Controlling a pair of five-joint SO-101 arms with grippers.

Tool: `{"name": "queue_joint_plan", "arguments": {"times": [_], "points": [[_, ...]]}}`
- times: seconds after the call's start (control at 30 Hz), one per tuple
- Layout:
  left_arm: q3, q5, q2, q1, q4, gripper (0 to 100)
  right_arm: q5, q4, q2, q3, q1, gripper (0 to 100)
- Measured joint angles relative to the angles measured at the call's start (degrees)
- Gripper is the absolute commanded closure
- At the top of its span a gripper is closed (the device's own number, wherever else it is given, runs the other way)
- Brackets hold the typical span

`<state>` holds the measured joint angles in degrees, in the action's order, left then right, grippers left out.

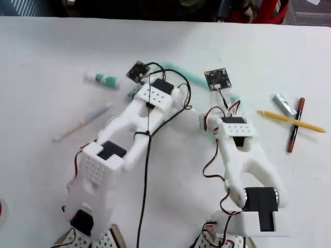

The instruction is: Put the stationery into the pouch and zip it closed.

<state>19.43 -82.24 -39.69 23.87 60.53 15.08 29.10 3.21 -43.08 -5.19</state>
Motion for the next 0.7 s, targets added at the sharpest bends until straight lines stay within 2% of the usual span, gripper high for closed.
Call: {"name": "queue_joint_plan", "arguments": {"times": [0.5,0.7], "points": [[0.7,0.3,0.4,-0.1,0.2,98,0.0,0.0,0.0,0.0,-0.1,98.1],[2.5,3.9,5.1,0.2,6.2,98,0.0,2.1,4.0,-1.1,-0.1,98.1]]}}
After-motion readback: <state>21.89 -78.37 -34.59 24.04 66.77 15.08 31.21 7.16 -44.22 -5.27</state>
